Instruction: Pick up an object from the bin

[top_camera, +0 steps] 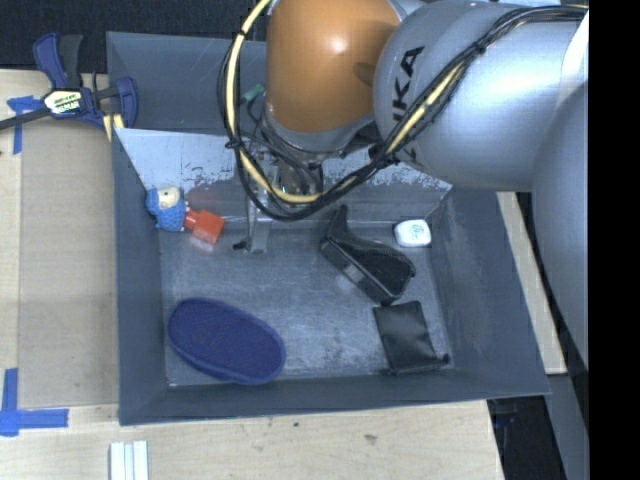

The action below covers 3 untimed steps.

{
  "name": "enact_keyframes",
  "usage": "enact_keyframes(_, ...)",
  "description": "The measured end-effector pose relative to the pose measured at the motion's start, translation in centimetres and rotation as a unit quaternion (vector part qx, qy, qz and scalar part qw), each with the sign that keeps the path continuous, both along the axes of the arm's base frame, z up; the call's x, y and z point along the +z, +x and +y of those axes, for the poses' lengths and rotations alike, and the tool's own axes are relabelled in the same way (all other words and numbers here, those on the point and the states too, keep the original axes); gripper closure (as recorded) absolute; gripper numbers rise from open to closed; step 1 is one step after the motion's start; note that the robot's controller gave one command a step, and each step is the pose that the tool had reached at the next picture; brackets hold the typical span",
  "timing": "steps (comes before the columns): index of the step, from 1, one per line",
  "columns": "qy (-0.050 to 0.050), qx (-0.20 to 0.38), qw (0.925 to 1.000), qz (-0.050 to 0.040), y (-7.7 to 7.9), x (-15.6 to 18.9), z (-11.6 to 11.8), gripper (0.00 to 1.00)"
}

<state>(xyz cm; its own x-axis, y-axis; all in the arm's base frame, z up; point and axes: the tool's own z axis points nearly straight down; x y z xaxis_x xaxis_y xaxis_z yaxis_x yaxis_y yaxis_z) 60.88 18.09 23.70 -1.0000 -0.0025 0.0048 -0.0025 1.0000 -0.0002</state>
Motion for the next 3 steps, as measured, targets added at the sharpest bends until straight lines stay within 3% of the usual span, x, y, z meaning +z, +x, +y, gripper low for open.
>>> enact_keyframes(1, 0.0, 0.005, 1.0, -0.0004, 1.5, -7.7, 2.8, 0.0)
enact_keyframes(2, 0.001, -0.112, 0.9937, -0.0045, -0.2, -16.1, 1.3, 0.0)
enact_keyframes(3, 0.002, -0.112, 0.9936, -0.0085, 0.0, -15.7, 1.3, 1.0)
